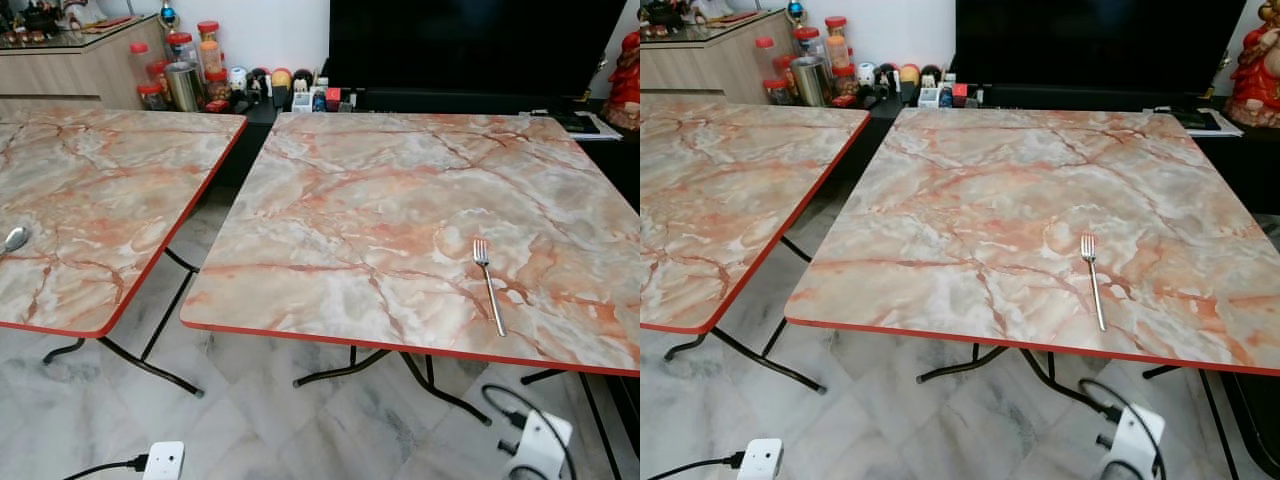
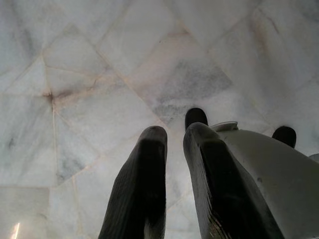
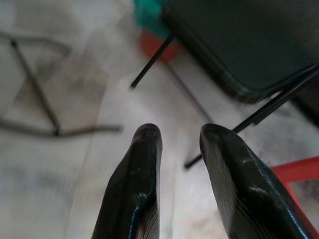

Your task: Setting the table

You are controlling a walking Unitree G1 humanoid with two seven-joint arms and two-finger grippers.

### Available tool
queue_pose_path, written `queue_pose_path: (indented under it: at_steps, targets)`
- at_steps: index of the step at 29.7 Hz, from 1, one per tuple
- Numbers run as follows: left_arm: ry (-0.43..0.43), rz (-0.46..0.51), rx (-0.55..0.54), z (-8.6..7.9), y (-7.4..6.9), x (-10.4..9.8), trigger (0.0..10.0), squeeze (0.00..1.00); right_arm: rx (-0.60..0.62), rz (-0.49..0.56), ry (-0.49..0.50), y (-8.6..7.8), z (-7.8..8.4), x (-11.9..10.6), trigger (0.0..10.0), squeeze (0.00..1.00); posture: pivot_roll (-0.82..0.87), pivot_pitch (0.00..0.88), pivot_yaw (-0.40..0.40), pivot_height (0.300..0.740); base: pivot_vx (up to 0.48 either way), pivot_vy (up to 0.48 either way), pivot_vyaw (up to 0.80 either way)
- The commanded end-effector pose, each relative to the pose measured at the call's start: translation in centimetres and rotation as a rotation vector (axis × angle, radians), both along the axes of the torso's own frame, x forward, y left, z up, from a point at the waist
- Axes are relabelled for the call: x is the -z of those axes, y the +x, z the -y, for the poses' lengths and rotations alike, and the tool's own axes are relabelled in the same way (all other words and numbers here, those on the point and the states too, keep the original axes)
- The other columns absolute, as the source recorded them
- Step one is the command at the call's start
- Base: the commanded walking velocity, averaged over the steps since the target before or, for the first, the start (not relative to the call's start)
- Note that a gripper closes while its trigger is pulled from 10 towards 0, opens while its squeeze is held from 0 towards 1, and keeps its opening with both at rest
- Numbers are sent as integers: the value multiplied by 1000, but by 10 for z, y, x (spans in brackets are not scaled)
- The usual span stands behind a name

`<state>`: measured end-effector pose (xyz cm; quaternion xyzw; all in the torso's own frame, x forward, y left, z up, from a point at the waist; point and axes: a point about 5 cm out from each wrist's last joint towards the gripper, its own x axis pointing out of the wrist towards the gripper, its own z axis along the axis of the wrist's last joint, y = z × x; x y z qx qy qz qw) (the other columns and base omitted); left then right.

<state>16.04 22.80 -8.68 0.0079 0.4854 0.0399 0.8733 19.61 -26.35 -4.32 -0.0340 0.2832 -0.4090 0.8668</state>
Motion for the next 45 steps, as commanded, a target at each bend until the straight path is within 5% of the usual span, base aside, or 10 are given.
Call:
queue_pose_path:
  at_steps: [1, 10, 18, 22, 28, 33, 40, 45]
  targets:
    - [7, -1, -11, -3, 0, 0, 10000, 0, 87, 73, -75, 10, 6, -15, 10000, 0, -26, 0, 12, 740, 0, 0, 0]
    - [5, 1, -11, -3, 0, 0, 10000, 0, 313, 128, -215, 4, 20, -37, 10000, 0, -26, 0, 10, 740, 0, 0, 0]
    - [5, 4, -9, -3, 0, -1, 10000, 0, 315, 265, -319, 16, 25, -78, 10000, 0, -30, 0, 11, 740, 0, 0, 0]
    - [7, 5, -9, -3, 1, -1, 10000, 0, 212, 374, -350, 38, 20, -113, 10000, 0, -38, 0, 14, 740, 0, 0, 0]
    - [8, 5, -5, -3, 1, -1, 10000, 0, -93, 493, -276, 95, -3, -151, 10000, 0, -37, 0, 10, 740, 0, 0, 0]
    - [8, 1, -9, -3, 1, -1, 10000, 0, -245, 446, -95, 137, -15, -168, 10000, 0, -39, 0, 11, 740, 0, 0, 0]
    - [-6, -13, -16, -2, 0, 0, 10000, 0, -444, 342, 39, 164, -32, -167, 10000, 0, -30, 0, 9, 740, 0, 0, 0]
    - [-14, -13, -20, -2, -1, 0, 10000, 0, -527, 326, 31, 173, -45, -170, 10000, 0, -25, 0, 10, 740, 0, 0, 0]
